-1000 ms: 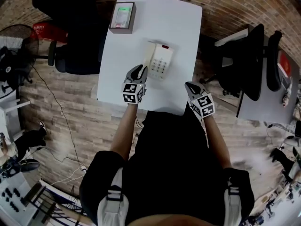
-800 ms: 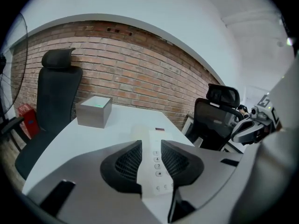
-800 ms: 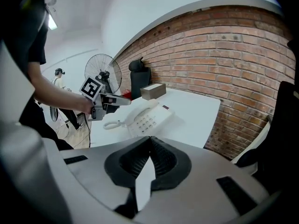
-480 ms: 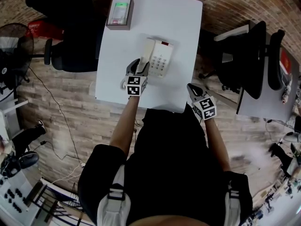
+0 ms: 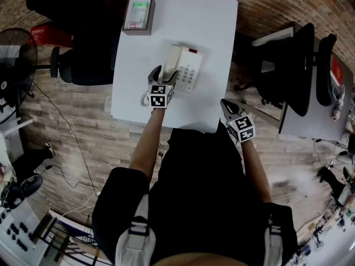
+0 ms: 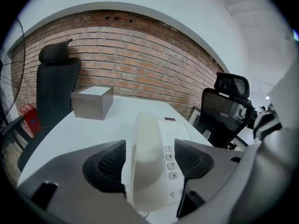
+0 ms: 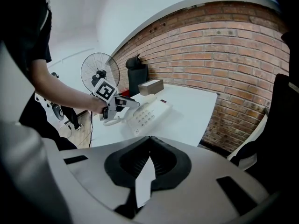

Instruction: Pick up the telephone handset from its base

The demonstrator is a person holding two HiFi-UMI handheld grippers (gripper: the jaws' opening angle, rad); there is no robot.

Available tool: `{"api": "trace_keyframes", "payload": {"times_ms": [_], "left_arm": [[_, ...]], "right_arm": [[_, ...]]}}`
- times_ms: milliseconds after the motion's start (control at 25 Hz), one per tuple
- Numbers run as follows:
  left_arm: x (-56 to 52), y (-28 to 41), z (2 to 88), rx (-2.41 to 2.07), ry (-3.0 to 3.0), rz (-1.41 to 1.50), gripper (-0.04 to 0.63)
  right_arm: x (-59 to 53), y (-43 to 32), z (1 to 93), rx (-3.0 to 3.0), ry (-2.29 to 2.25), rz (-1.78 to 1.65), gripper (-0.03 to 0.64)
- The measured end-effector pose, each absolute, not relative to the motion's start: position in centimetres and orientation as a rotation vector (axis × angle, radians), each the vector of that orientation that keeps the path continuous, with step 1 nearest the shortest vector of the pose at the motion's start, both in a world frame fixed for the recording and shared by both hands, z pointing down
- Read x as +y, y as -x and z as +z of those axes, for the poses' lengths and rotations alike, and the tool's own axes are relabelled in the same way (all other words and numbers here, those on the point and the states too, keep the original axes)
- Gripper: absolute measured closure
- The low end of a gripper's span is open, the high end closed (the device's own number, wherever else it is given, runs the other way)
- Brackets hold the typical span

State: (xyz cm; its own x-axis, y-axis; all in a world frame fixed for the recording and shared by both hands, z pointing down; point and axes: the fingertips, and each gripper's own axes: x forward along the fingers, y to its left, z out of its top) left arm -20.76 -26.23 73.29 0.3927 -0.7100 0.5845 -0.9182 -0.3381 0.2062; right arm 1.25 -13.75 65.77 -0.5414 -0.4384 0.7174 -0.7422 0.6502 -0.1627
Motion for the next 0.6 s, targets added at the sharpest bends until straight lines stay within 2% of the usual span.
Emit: {"api": "trace_keyframes", "payload": {"times_ms": [600], "left_arm": [[-27.8,19.8,75.2,-1.388,-2.125,0.656,0.272]], "right_arm": [[-14.0,-2.2,66.1,-2.208,-0.922,0.615,0.618]]}}
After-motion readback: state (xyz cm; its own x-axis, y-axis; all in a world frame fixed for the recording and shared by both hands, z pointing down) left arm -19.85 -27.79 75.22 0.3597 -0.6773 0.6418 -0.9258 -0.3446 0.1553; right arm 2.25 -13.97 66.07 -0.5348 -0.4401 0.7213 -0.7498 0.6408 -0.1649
